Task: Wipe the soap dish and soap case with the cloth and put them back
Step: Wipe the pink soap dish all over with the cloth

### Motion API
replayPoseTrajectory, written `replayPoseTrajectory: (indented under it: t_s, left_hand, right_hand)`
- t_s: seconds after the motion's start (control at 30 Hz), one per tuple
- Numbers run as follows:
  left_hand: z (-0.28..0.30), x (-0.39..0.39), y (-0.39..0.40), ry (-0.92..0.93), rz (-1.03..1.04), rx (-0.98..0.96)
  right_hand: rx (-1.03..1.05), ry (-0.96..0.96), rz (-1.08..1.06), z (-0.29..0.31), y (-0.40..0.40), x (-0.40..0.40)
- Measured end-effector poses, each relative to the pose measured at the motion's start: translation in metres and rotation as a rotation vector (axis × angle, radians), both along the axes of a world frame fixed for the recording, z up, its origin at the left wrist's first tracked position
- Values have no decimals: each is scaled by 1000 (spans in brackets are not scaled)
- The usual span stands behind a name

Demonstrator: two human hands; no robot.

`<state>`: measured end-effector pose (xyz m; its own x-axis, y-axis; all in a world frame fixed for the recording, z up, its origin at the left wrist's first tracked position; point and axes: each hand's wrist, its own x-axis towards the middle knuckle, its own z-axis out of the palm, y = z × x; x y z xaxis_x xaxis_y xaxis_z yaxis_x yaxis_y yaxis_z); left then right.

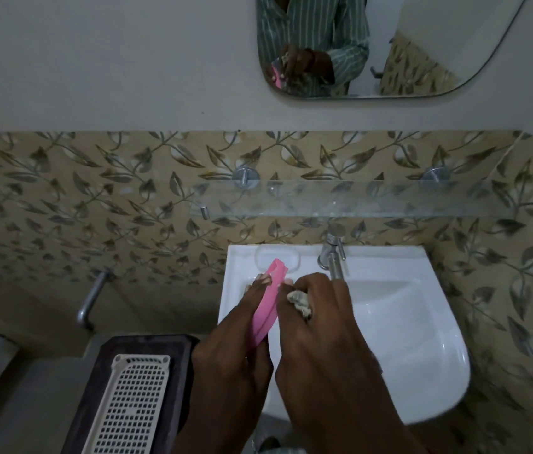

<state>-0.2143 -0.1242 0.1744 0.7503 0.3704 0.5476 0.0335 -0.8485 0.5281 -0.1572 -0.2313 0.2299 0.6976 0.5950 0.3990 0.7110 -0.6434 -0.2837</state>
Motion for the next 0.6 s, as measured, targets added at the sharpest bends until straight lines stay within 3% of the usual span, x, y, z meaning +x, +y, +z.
replayPoseTrajectory:
  t_s: [0.2, 0.3, 0.43, 0.6]
  left_hand:
    - [-5, -7, 4, -82, -114, 66]
    - [-6, -6, 3, -156, -130, 27]
    - [-9, -5, 7, -190, -108, -77]
    - [-16, -9, 11, -213, -129, -55]
  right_hand:
    - [-108, 23, 18, -7, -3, 31]
    - [-55, 0, 23, -7, -1, 23]
    - [31, 134, 72, -4, 3, 5]
    - [-72, 156, 61, -2, 2, 34]
